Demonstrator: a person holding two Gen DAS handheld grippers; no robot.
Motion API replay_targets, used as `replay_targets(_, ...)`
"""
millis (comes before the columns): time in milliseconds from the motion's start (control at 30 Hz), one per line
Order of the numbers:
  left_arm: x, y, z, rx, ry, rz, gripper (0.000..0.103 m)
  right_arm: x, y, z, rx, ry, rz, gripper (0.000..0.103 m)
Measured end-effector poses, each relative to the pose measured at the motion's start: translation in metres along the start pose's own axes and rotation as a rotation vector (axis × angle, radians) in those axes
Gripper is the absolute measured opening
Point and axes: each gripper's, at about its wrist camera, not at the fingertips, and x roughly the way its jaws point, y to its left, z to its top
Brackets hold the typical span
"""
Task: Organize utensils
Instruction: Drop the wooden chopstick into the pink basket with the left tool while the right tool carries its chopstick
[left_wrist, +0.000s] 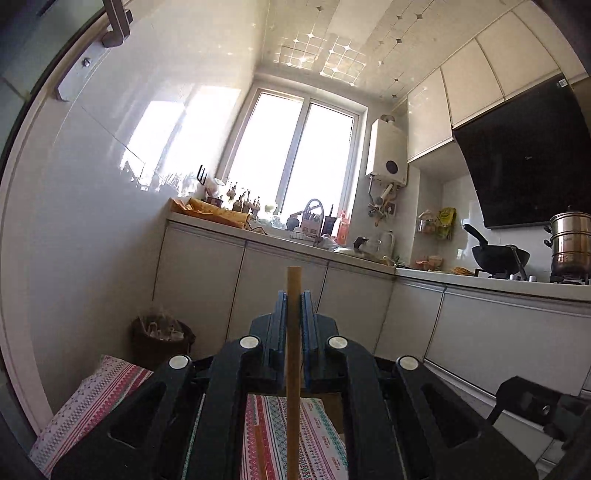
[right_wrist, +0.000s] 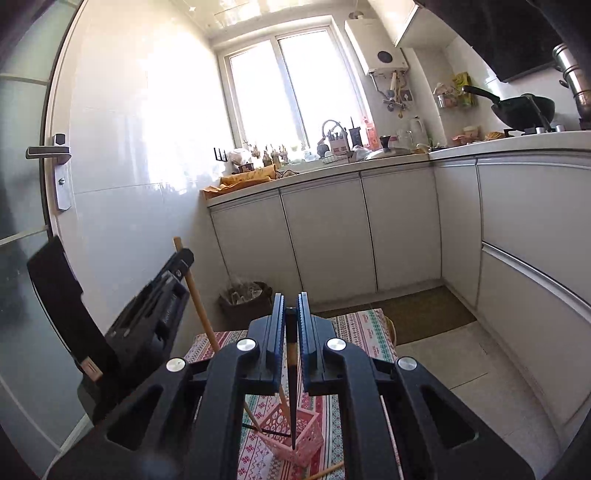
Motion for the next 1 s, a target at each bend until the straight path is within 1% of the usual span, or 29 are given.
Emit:
replay_targets(67,0.011,0.007,-0.016,-0.009,0.018,0.012,0.006,0.013,-0.003,-0.003,0.004,0.003,0.002,0.007)
replay_targets(133,0.017,0.010,-0.030,0.005,0.016,0.037,0.007,0.026,-0.007,-0.007,0.013,0.015,0.005,0.007)
replay_targets(167,0.020,0.009,-0.037,0.018,0.019,0.038,0.007,0.032,-0.008,-0.010,0.018,0.022,0.006,0.007)
replay_targets(233,0.021,0.010,-0.049,0.011,0.039,0.029,0.007,0.042,-0.011,-0.014,0.026,0.034,0.008,0.008)
replay_targets(267,0.020,0.011,-0.053,0.010,0.049,0.027,0.008,0.046,-0.011,-0.015,0.028,0.033,0.007,0.008)
replay_targets(333,0.015,0.014,-0.055,0.015,0.060,0.024,0.019,0.050,-0.011,-0.018,0.032,0.031,0.008,0.007)
replay_targets(433,0.004,0.020,-0.044,0.016,0.057,0.022,0.018,0.052,-0.009,-0.019,0.038,0.023,0.007,0.008)
replay_targets(500,-0.005,0.027,-0.031,-0.013,0.047,0.006,0.018,0.051,-0.007,-0.020,0.041,0.022,0.013,0.008)
replay_targets(700,-0.033,0.034,0.005,-0.018,-0.007,-0.018,0.019,0.043,0.008,-0.022,0.014,-0.003,0.018,0.008)
replay_targets(800,-0.037,0.038,0.014,-0.020,0.010,-0.012,0.025,0.041,0.012,-0.021,0.013,-0.006,0.026,0.008)
replay_targets(867,-0.036,0.045,0.017,-0.047,0.034,-0.019,0.027,0.040,0.013,-0.020,0.015,-0.009,0.029,0.007)
replay_targets(1000,-0.039,0.057,0.027,-0.098,0.066,-0.026,0.035,0.039,0.016,-0.018,0.014,-0.017,0.031,0.007)
